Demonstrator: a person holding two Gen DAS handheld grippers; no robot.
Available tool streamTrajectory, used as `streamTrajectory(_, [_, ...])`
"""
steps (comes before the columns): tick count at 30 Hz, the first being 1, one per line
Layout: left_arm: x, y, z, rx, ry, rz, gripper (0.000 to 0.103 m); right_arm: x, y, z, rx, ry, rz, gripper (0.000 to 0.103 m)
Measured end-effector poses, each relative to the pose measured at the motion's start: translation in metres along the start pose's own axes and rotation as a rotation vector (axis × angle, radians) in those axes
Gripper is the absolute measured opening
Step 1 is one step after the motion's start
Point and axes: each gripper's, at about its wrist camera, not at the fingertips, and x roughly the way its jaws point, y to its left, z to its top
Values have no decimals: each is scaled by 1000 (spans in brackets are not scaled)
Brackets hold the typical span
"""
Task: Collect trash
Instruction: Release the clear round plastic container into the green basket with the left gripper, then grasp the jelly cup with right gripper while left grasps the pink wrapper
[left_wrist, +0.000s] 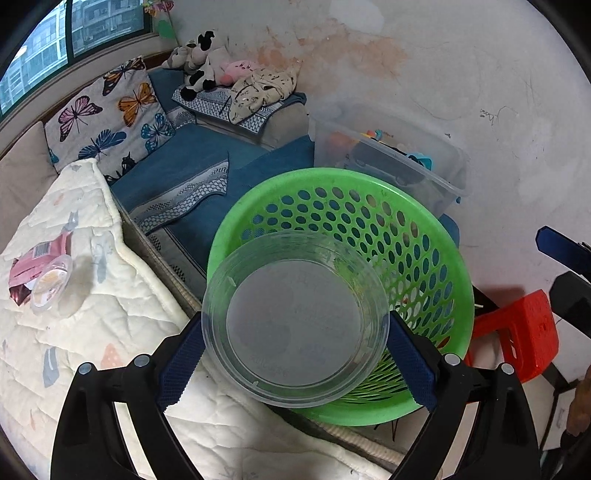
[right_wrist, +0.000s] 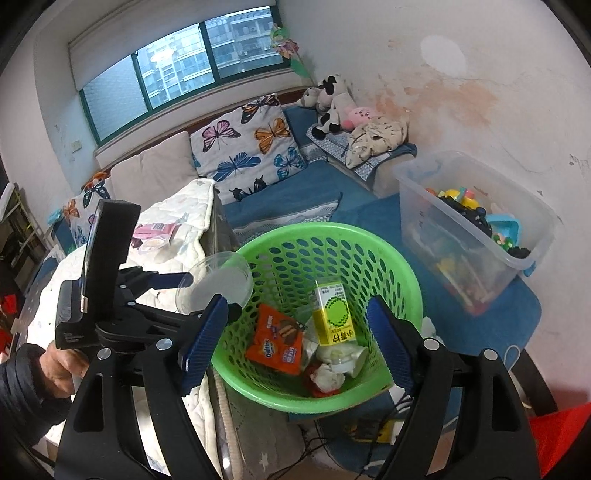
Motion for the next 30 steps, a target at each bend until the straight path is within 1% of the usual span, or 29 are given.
streamTrajectory(4, [2, 0, 0, -5, 8, -7, 93, -1, -1, -1, 2, 0, 0, 78])
streamTrajectory(9, [-5, 4, -2, -6, -8, -7, 94, -1, -1, 0, 5, 6, 2, 79])
streamTrajectory(14, [-20, 17, -4, -8, -33, 23, 94, 1, 8, 1, -10, 9, 11, 79])
streamTrajectory(17, [-33, 37, -7, -33, -54, 53, 94, 5, 18, 3, -21, 12, 26, 79])
streamTrajectory(20, [-46, 65, -10, -80, -71, 92, 94, 13, 30, 7, -36, 19, 48, 80])
streamTrajectory(24, [-65, 106, -18, -144, -88, 162, 94, 23, 51, 13, -66, 26, 76, 81])
streamTrajectory(30, [-86, 161, -31, -236, -91, 269, 94, 49, 91, 25, -120, 44, 133, 83])
